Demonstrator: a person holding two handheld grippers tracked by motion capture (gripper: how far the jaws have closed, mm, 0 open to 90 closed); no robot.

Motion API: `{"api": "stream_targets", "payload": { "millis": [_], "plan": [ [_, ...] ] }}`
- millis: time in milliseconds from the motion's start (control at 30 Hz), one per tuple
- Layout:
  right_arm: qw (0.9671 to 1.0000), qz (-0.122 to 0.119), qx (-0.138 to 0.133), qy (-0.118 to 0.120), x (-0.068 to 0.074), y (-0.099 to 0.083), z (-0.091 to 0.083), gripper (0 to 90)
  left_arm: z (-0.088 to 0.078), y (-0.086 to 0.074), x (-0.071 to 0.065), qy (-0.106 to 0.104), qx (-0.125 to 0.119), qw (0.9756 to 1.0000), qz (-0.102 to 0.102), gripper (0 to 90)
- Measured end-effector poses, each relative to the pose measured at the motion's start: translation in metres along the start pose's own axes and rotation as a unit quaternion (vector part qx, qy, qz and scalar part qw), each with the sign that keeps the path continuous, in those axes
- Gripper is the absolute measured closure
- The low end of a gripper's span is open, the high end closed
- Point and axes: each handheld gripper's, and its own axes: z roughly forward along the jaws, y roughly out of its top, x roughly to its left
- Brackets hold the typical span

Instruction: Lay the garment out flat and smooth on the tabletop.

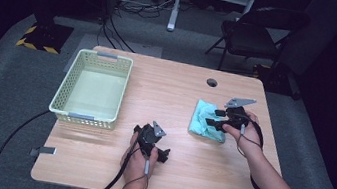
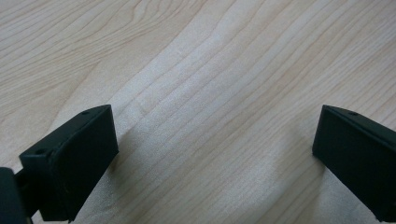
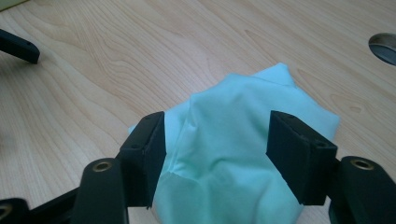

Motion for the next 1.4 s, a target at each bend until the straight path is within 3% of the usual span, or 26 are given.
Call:
{"api": "stream_targets", "payload": {
  "millis": [400, 533, 567, 600, 633, 667, 700, 733, 1033, 1133, 1367, 1400],
  "plan": [
    [0.9997, -0.012, 0.019, -0.007, 0.004, 0.009, 0.02, 38.4, 0.0, 0.0, 0.0, 0.0, 0.0, 1.0, 0.0, 0.3],
    [0.9992, -0.016, 0.036, -0.005, 0.005, 0.01, 0.031, 44.1, 0.0, 0.0, 0.0, 0.0, 0.0, 1.0, 0.0, 0.2],
    [0.9985, -0.02, 0.05, -0.012, 0.005, 0.01, 0.037, 53.4, 0.0, 0.0, 0.0, 0.0, 0.0, 1.0, 0.0, 0.3],
    [0.9985, -0.02, 0.05, -0.012, 0.005, 0.01, 0.037, 53.4, 0.0, 0.0, 0.0, 0.0, 0.0, 1.0, 0.0, 0.3],
    [0.9979, -0.021, 0.058, -0.019, 0.002, 0.01, 0.04, 68.1, 0.0, 0.0, 0.0, 0.0, 0.0, 1.0, 0.0, 0.3],
    [0.9979, -0.021, 0.058, -0.019, 0.002, 0.01, 0.04, 68.1, 0.0, 0.0, 0.0, 0.0, 0.0, 1.0, 0.0, 0.3],
    [0.9976, -0.021, 0.062, -0.022, -0.002, 0.01, 0.039, 83.4, 0.0, 0.0, 0.0, 0.0, 0.0, 1.0, 0.0, 0.3],
    [0.9979, -0.016, 0.06, -0.02, -0.004, 0.01, 0.036, 86.5, 0.0, 0.0, 0.0, 0.0, 0.0, 1.0, -0.001, 0.3],
    [0.9989, -0.013, 0.034, -0.028, -0.014, 0.009, 0.011, 87.4, 0.0, 0.0, 0.0, 0.001, 0.0, 1.0, 0.0, 0.3],
    [0.9989, -0.01, 0.026, -0.036, -0.024, 0.01, -0.003, 87.3, 0.0, 0.0, 0.0, 0.0, 0.0, 1.0, 0.0, 0.3],
    [0.9989, -0.01, 0.026, -0.036, -0.024, 0.01, -0.003, 87.3, 0.0, 0.0, 0.0, -0.001, 0.001, 1.0, 0.0, 0.3],
    [0.999, 0.025, 0.015, -0.035, -0.051, 0.001, -0.02, 87.3, 0.0, 0.0, 0.0, -0.001, 0.001, 1.0, 0.001, 0.3]
  ]
}}
